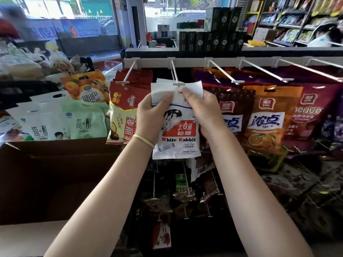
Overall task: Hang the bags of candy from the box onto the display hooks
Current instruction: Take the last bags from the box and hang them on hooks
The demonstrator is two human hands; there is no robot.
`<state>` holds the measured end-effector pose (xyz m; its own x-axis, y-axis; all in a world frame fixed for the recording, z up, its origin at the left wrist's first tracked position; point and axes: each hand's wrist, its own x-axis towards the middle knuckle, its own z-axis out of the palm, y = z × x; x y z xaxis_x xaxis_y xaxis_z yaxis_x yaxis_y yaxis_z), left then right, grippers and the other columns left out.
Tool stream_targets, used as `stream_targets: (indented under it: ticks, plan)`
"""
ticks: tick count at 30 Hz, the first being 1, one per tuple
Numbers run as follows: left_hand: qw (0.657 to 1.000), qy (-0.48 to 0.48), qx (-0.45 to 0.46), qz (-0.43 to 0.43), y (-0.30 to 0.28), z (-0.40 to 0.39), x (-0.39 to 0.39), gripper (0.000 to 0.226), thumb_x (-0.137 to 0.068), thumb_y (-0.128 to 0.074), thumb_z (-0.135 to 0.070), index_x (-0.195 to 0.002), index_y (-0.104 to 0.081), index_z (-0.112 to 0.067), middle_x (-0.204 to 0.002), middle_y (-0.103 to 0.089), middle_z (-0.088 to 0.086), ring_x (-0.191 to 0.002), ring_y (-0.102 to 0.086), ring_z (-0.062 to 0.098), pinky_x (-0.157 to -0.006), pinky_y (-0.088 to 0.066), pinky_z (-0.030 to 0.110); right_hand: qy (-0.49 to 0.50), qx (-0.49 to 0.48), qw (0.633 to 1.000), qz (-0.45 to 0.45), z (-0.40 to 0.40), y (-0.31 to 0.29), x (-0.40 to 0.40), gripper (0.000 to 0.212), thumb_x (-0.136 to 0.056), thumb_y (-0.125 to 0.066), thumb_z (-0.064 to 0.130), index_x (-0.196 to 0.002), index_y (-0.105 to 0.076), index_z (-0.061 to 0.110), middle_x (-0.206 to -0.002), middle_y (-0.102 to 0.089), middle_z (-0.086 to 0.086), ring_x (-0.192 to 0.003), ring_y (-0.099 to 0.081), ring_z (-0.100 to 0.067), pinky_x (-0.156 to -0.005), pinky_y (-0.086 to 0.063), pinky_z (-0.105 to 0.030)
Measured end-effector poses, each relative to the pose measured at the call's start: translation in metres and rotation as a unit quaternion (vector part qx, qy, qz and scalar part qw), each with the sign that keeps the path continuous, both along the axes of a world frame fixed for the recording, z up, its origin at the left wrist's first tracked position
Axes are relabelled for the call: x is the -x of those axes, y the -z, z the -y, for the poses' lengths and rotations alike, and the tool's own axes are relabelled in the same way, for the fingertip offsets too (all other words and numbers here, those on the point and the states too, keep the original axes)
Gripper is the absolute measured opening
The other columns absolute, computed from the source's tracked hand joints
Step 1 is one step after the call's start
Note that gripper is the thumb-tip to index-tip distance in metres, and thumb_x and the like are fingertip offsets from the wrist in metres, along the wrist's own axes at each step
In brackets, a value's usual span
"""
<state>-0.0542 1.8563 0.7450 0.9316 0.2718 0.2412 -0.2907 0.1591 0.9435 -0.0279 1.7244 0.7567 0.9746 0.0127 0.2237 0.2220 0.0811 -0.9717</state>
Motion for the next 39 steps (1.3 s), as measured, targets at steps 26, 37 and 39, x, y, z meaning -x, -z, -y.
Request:
stream_targets:
  ticks: [26, 37, 39]
  plan:
    - [0.752, -0.271, -0.551, 0.238, 0.029, -0.007, 0.006, 0.057, -0.085, -0.062, -0.003, -0.141, -0.050, -0.007, -0.150, -0.039, 0.022, -0.142, -0.034, 0.037, -0.116, -0.036, 0.049, 0.308, 0.348, 0.829, 0.312, 0.004, 0.038, 0.011, 0.044, -0.091, -0.066, 0.013, -0.132, -0.052, 0.007, -0.123, -0.052, -0.014, -0.111, -0.052, -0.024, -0.091, -0.047, -0.029]
    - [0.640, -0.162, -0.728, 0.183, 0.076, -0.017, -0.011, 0.056, -0.105, -0.032, -0.041, -0.157, -0.032, -0.018, -0.167, -0.017, 0.012, -0.155, -0.012, 0.031, -0.124, -0.013, 0.051, 0.285, 0.510, 0.766, 0.268, -0.007, 0.088, 0.001, 0.052, -0.107, -0.041, 0.027, -0.155, -0.032, 0.009, -0.162, -0.025, -0.020, -0.151, -0.023, -0.033, -0.122, -0.019, -0.050]
    - [0.637, -0.159, -0.732, 0.185, 0.079, -0.015, -0.014, 0.059, -0.105, -0.031, -0.043, -0.157, -0.030, -0.015, -0.167, -0.014, 0.015, -0.155, -0.010, 0.034, -0.124, -0.012, 0.052, 0.284, 0.528, 0.758, 0.256, -0.008, 0.089, -0.001, 0.053, -0.107, -0.040, 0.028, -0.157, -0.029, 0.012, -0.164, -0.023, -0.018, -0.152, -0.021, -0.032, -0.122, -0.016, -0.049]
